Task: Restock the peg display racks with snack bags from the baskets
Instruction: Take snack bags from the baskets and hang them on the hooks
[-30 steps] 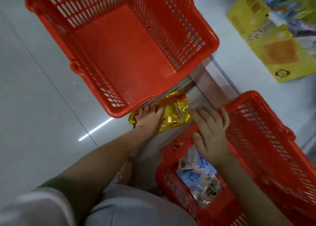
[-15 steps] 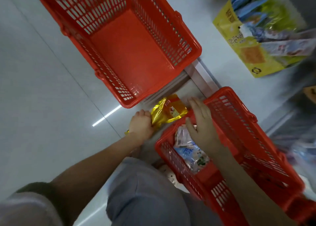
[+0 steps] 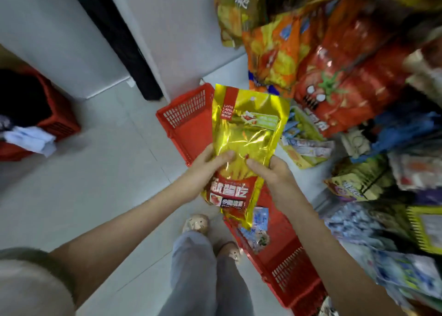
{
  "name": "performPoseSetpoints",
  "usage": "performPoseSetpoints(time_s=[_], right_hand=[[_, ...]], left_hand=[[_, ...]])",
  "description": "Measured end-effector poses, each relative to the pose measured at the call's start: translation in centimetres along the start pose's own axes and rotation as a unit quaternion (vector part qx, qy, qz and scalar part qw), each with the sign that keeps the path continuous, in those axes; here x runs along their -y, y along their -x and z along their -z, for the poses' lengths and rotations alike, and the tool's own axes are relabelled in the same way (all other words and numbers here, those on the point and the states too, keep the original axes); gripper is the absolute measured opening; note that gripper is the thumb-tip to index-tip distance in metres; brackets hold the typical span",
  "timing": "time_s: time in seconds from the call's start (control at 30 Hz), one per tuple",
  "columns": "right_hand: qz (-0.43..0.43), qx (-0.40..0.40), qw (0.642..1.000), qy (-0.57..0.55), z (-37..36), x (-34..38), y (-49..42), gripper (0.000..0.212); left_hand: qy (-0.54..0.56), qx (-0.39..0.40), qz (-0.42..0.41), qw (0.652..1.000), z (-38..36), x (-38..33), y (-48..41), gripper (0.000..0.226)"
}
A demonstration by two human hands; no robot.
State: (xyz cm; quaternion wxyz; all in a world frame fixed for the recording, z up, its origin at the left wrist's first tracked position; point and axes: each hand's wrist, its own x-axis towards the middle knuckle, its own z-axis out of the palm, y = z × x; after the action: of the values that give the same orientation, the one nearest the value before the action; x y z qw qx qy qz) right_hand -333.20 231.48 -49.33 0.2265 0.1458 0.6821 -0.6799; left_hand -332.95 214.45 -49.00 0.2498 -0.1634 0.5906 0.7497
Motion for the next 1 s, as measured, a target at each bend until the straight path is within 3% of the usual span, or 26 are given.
performPoseSetpoints(time_s=[0.07, 0.27, 0.4, 0.5, 0.67, 1.0], right_hand=[[0.028, -0.021, 0.999, 0.007, 0.4, 6.6, 2.1, 0.018], [0.147, -0.057, 0.987, 0.008, 1.4, 22.9, 9.1, 0.005], [0.235, -0.105, 0.966, -0.024, 1.4, 30.4, 13.1, 0.025], [0.269, -0.116, 0.956, -0.03, 2.2, 34.4, 15.5, 0.022], [0.329, -0.15, 0.932, -0.012, 5.0, 38.6, 19.2, 0.011], [0.449, -0.202, 0.868, 0.065, 10.5, 45.4, 26.0, 0.011]], left_hand=[[0.046, 0.039, -0.024, 0.998, -1.4, -5.9, 1.8, 0.027], [-0.005, 0.103, -0.135, 0.986, -5.1, -21.0, 6.7, 0.019], [-0.05, 0.12, -0.196, 0.972, -7.5, -29.0, 9.2, 0.025], [-0.077, 0.146, -0.241, 0.956, -9.6, -33.3, 11.1, 0.01], [-0.085, 0.213, -0.306, 0.924, -14.2, -37.5, 14.5, 0.025], [-0.079, 0.168, -0.397, 0.899, -22.8, -42.7, 18.6, 0.009]])
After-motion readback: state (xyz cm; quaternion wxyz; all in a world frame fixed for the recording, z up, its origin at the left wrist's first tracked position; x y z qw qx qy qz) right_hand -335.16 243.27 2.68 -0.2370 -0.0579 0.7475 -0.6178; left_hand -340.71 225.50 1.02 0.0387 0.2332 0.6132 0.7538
